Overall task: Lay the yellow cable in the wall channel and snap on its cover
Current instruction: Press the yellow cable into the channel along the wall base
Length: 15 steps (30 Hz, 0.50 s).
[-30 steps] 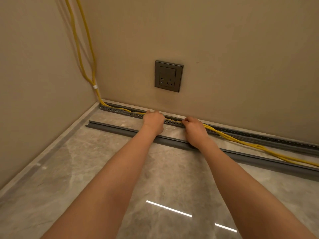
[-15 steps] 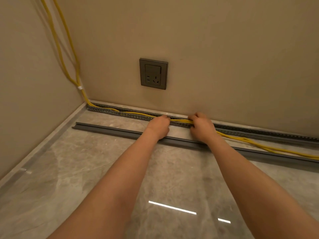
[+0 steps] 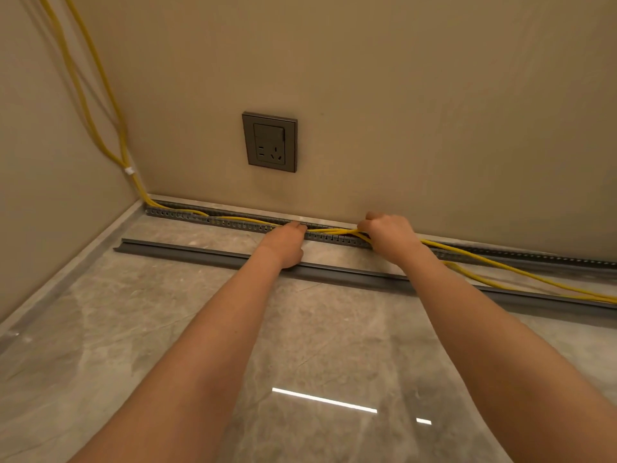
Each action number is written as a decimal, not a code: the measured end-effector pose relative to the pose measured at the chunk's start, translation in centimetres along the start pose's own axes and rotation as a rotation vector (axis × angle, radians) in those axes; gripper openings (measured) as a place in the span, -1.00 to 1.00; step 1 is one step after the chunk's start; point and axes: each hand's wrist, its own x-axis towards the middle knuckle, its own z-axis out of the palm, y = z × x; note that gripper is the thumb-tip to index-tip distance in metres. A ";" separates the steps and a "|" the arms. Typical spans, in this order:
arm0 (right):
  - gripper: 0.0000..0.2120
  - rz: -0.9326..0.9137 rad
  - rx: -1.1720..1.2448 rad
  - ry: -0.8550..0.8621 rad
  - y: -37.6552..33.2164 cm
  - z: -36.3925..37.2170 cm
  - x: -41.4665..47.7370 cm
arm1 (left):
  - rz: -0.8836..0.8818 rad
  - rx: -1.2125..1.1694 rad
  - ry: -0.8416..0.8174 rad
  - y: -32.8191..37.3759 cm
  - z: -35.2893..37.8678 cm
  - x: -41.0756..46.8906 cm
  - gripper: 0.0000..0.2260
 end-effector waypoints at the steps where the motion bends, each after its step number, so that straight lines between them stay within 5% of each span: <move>1: -0.70 0.000 -0.021 0.001 0.0 0.1 0.1 | -0.003 0.000 -0.006 0.1 -0.1 0.0 -0.51; 9: -0.67 0.018 0.102 -0.013 0.4 1.3 -0.9 | -0.071 0.132 -0.054 1.3 -1.0 0.0 -0.61; 15: -0.57 0.011 0.098 -0.016 0.6 2.2 -1.3 | 0.075 0.173 0.149 6.7 -0.2 -0.2 -0.60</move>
